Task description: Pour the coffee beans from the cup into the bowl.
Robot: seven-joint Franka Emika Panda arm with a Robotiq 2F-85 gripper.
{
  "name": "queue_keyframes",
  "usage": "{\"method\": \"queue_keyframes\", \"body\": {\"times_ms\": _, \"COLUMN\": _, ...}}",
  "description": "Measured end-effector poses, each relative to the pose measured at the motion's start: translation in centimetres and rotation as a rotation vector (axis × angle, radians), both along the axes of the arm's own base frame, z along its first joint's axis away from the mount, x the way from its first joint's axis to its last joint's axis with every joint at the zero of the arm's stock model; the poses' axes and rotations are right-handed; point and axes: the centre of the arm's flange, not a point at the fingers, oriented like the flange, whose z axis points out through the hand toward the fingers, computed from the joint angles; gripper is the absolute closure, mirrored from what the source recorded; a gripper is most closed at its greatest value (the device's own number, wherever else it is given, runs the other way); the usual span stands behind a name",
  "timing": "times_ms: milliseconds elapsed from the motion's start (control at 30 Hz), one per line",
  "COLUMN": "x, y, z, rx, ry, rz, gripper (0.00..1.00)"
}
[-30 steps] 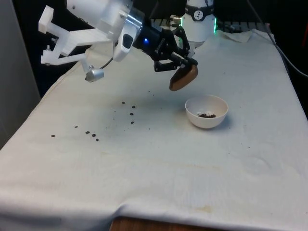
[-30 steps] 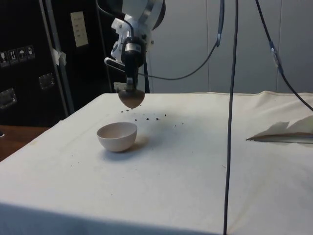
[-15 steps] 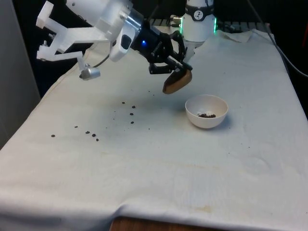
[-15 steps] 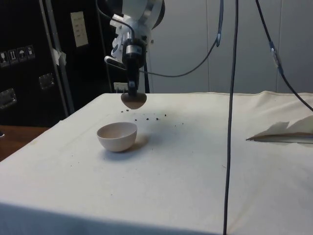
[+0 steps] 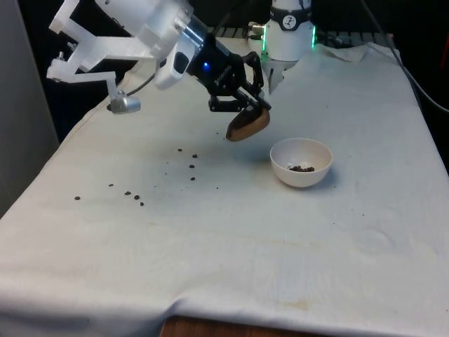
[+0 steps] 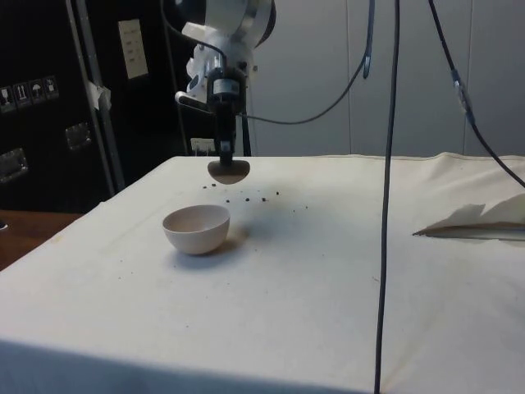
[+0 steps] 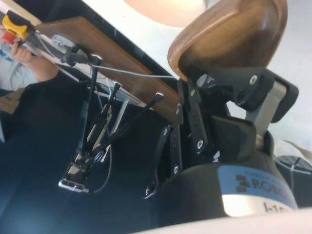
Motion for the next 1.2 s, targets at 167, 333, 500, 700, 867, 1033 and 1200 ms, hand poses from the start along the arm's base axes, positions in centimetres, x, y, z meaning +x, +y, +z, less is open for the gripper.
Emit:
{"method": "queue_keyframes", "body": {"times_ms": 167, "x": 0.1, "y": -0.2, "z": -0.1, "rx": -0.025, "ry": -0.005, "rz": 0.006, "gripper": 1.00}}
{"method": "queue_keyframes", "body": {"times_ms": 333, "x": 0.1, "y": -0.4, "z": -0.2, "rx": -0.055, "ry": -0.009, "rz": 0.013, "gripper": 1.00}}
{"method": "queue_keyframes", "body": {"times_ms": 500, "x": 0.2, "y": -0.6, "z": -0.3, "rx": -0.082, "ry": -0.014, "rz": 0.018, "gripper": 1.00}}
{"method": "queue_keyframes", "body": {"times_ms": 700, "x": 0.2, "y": -0.8, "z": -0.4, "rx": -0.104, "ry": -0.017, "rz": 0.023, "gripper": 1.00}}
{"method": "queue_keyframes", "body": {"times_ms": 867, "x": 0.3, "y": -1.0, "z": -0.5, "rx": -0.136, "ry": -0.025, "rz": 0.029, "gripper": 1.00}}
{"method": "queue_keyframes", "body": {"times_ms": 1033, "x": 0.4, "y": -1.2, "z": -0.6, "rx": -0.160, "ry": -0.030, "rz": 0.034, "gripper": 1.00}}
{"method": "queue_keyframes", "body": {"times_ms": 1200, "x": 0.5, "y": -1.3, "z": -0.7, "rx": -0.193, "ry": -0.043, "rz": 0.037, "gripper": 1.00}}
